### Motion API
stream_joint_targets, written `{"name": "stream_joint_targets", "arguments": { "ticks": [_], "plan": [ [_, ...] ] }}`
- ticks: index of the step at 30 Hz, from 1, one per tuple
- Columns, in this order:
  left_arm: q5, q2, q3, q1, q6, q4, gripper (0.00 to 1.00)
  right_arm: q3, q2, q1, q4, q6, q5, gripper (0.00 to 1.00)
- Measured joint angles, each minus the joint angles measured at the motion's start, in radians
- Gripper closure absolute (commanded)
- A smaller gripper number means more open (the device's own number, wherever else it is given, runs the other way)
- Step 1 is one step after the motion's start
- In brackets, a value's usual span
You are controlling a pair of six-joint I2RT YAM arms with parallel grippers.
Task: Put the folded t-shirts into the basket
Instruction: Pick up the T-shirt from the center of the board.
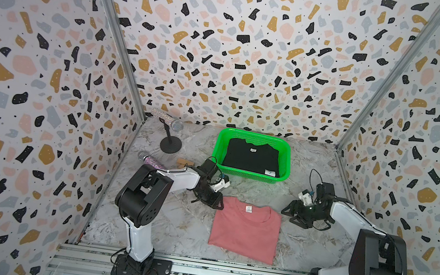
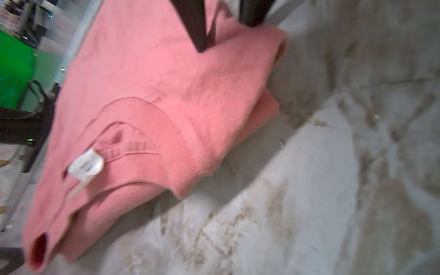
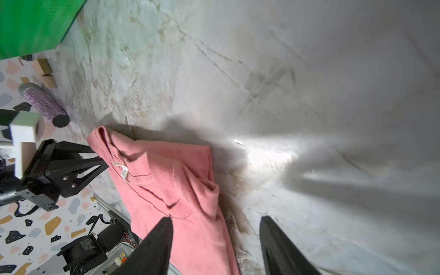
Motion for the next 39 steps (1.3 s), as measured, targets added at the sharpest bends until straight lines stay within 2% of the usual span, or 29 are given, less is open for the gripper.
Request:
{"name": "stream_joint_targets", "arguments": {
  "ticks": [3, 5, 17, 23, 26, 30, 33, 37, 39],
  "plan": [
    [0.006, -0.013, 0.005, 0.003, 0.002, 0.001, 0.3, 0.001, 0.038, 0.008, 0.008, -0.003, -0.013, 0.42],
    [0.009, -0.013, 0.008, 0.005, 0.0, 0.008, 0.28, -0.002, 0.044, 0.014, 0.012, -0.002, -0.015, 0.42],
    [-0.076, 0.001, 0.014, 0.017, -0.14, 0.149, 0.27, 0.04, -0.111, 0.037, -0.023, 0.024, 0.018, 0.42],
    [-0.034, 0.045, 0.016, 0.017, -0.175, 0.214, 0.67, 0.036, -0.117, 0.037, -0.017, 0.051, 0.024, 0.42],
    [-0.007, 0.066, 0.016, 0.017, -0.18, 0.228, 0.73, 0.029, -0.118, 0.037, -0.011, 0.065, 0.024, 0.41],
    [0.013, 0.069, 0.016, 0.017, -0.162, 0.222, 0.77, 0.027, -0.122, 0.037, -0.013, 0.067, 0.024, 0.41],
    [0.031, 0.069, 0.014, 0.017, -0.135, 0.204, 0.73, 0.027, -0.122, 0.037, -0.015, 0.067, 0.017, 0.4],
    [0.078, 0.063, 0.015, 0.016, -0.082, 0.165, 0.48, 0.023, -0.1, 0.037, -0.023, 0.061, 0.006, 0.38],
    [0.11, 0.058, 0.017, 0.015, -0.053, 0.142, 0.4, 0.024, -0.043, 0.037, -0.037, 0.049, -0.013, 0.37]
  ]
}}
